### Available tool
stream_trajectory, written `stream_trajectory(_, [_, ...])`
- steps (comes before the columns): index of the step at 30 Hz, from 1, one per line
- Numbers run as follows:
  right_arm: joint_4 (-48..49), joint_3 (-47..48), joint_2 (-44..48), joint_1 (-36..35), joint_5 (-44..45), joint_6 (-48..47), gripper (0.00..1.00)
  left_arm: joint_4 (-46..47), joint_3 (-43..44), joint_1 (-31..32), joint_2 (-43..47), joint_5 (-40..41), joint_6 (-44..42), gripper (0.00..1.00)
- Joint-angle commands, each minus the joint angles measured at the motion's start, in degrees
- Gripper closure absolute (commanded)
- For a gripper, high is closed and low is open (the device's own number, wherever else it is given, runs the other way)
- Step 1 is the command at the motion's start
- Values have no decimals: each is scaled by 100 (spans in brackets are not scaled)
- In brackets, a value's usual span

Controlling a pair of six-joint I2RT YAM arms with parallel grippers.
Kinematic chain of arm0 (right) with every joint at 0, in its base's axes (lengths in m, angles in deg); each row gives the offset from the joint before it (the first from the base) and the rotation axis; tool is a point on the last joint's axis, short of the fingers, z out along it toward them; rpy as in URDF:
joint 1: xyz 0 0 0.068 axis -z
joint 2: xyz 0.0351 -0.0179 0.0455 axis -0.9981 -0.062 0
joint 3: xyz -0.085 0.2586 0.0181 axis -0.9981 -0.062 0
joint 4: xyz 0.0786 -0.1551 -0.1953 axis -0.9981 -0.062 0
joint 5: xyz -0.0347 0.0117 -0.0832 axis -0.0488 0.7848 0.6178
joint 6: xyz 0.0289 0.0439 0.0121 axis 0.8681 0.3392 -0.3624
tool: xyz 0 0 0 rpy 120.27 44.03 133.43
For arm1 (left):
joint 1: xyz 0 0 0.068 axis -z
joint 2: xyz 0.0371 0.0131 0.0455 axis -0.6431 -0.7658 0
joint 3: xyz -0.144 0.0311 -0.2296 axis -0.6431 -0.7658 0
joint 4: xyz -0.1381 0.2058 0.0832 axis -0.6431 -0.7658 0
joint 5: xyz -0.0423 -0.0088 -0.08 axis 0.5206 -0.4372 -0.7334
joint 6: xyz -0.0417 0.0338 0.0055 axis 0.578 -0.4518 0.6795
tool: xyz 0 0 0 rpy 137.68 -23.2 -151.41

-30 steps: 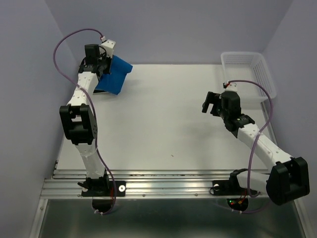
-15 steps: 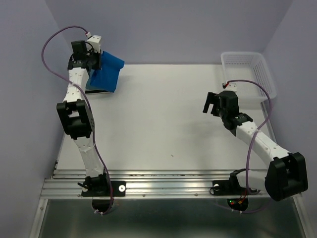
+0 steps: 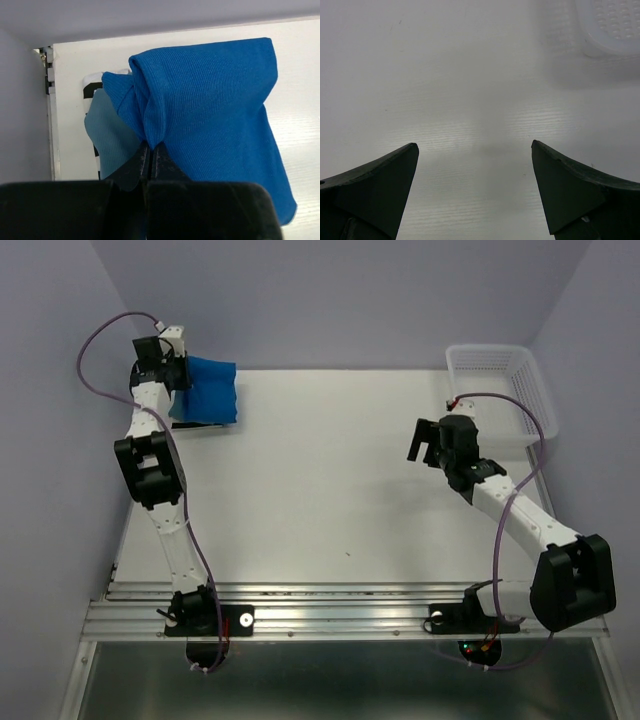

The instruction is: Fold and stack the tank tops

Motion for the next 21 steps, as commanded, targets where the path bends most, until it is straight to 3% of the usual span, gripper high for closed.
stream_trajectory(1, [1, 335, -88, -8, 98, 13, 0, 501, 472, -107, -103, -41, 51, 100])
stream_trajectory(9, [-87, 502, -413, -8, -16, 127, 0, 281, 982, -168, -535, -330, 60, 100])
stream_trajectory(21, [-289, 283, -177, -8, -236, 154, 0, 17, -151, -186, 1090, -1262, -54, 100])
